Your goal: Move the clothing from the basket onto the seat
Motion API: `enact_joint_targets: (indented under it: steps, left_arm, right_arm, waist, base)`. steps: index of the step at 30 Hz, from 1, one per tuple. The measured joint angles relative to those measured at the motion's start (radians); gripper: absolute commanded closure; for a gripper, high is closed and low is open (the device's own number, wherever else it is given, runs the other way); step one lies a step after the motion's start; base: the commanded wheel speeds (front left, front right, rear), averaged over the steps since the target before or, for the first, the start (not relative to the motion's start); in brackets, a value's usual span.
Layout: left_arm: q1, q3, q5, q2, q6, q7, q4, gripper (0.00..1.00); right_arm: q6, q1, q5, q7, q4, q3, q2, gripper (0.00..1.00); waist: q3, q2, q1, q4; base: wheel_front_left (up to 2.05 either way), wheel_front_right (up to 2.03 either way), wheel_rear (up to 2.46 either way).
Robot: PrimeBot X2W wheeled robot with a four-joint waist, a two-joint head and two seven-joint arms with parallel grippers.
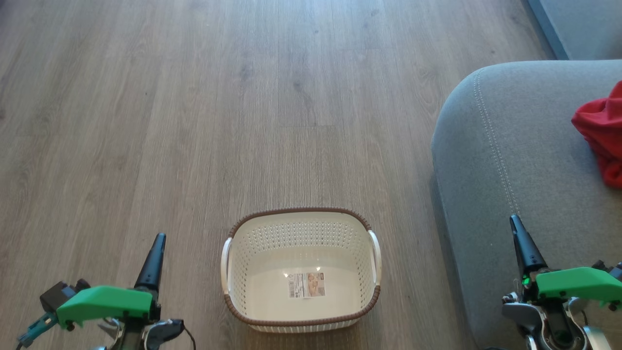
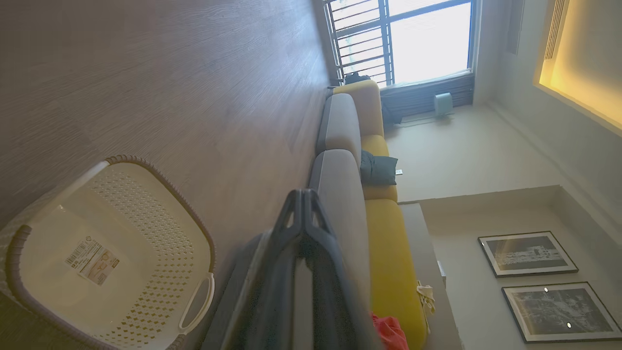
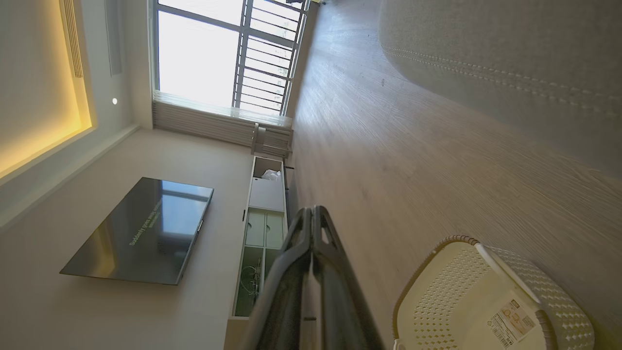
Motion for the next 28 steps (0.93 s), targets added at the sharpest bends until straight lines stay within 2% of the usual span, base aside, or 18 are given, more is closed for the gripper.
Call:
enact_joint_targets:
  steps: [22,28]
  left_arm:
    - [-0.022,0.040,-0.226,-0.001,-0.042,0.066,0.017,1.00]
    - [-0.030,0.048,-0.234,-0.001,-0.042,0.069,0.018,1.00]
  right_arm:
    - [0.000,-0.022,0.212,0.061,0.006,-0.022,0.004,1.00]
    - [0.000,-0.022,0.219,0.061,0.007,-0.023,0.004,1.00]
  waist:
    - [0.002,0.0000,0.0000,-0.013]
    - [0.002,0.0000,0.0000,-0.013]
  base:
    - [0.00,0.00,0.00]
    - [0.00,0.00,0.00]
